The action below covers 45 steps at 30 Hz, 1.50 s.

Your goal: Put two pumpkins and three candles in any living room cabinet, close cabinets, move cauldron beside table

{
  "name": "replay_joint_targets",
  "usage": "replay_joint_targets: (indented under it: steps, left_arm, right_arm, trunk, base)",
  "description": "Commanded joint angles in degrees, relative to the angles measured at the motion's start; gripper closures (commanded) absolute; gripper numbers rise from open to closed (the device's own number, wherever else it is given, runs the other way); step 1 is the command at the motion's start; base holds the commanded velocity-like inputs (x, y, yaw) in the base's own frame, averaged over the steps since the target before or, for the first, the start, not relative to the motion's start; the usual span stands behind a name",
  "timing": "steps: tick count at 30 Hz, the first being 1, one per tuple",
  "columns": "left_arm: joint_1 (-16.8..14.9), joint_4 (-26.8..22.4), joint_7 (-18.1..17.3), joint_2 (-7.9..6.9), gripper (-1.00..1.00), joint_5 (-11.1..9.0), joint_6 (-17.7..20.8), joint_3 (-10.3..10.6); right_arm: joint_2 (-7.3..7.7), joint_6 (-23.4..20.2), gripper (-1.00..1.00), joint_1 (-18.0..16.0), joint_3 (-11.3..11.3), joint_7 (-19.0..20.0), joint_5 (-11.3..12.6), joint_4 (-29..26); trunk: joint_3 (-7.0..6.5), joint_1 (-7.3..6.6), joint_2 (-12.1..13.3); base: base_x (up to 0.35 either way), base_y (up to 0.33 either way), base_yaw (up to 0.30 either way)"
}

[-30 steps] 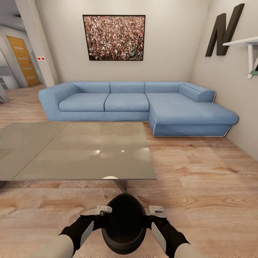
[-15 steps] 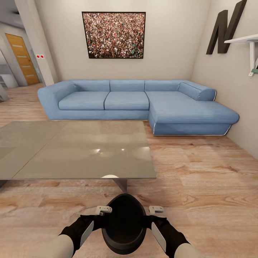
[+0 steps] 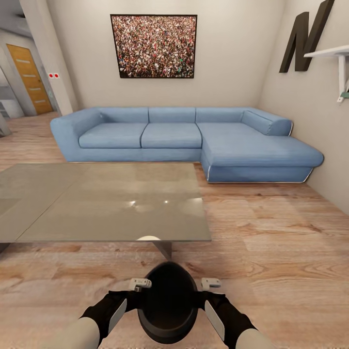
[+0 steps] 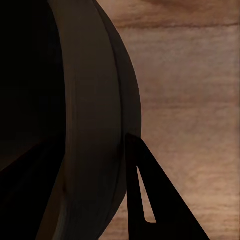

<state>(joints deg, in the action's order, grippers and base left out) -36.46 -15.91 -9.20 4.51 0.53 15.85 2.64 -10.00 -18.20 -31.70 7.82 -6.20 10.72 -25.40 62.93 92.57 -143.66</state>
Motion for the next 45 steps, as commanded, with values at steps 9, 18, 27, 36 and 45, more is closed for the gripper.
replay_joint_targets:
  steps: [9,18,27,36,45]
  left_arm:
    - [0.0,0.1,-0.3,-0.03,1.00,0.7,0.5,0.1]
    - [0.0,0.1,-0.3,-0.03,1.00,0.7,0.5,0.1]
    - [0.0,0.1,-0.3,-0.03,1.00,0.7,0.5,0.1]
    - [0.0,0.1,-0.3,-0.03,1.00,0.7,0.5,0.1]
    - [0.0,0.1,-0.4,-0.03,1.00,0.7,0.5,0.1]
  right_arm:
    - [0.00,1.5,1.00,0.0,1.1,0.0,1.5,-1.8]
    - [0.00,1.5,1.00,0.0,1.1,0.0,1.5,-1.7]
    - [0.00,1.5,1.00,0.0,1.1,0.0,1.5,-1.7]
    - [0.00,1.5,1.00,0.0,1.1,0.0,1.5,-1.7]
    - [0.00,1.5,1.00,0.0,1.1,0.0,1.5,-1.7]
  trunk:
    - [0.72,0.06,-0.1]
    - [2.72,0.29,-0.2]
    - [2.94,0.31,-0.2]
    - [2.94,0.31,-0.2]
    - [2.94,0.31,-0.2]
  base:
    - [0.000,0.000,0.000]
    - [0.000,0.000,0.000]
    - [0.000,0.000,0.000]
    - [0.000,0.000,0.000]
    - [0.000,0.000,0.000]
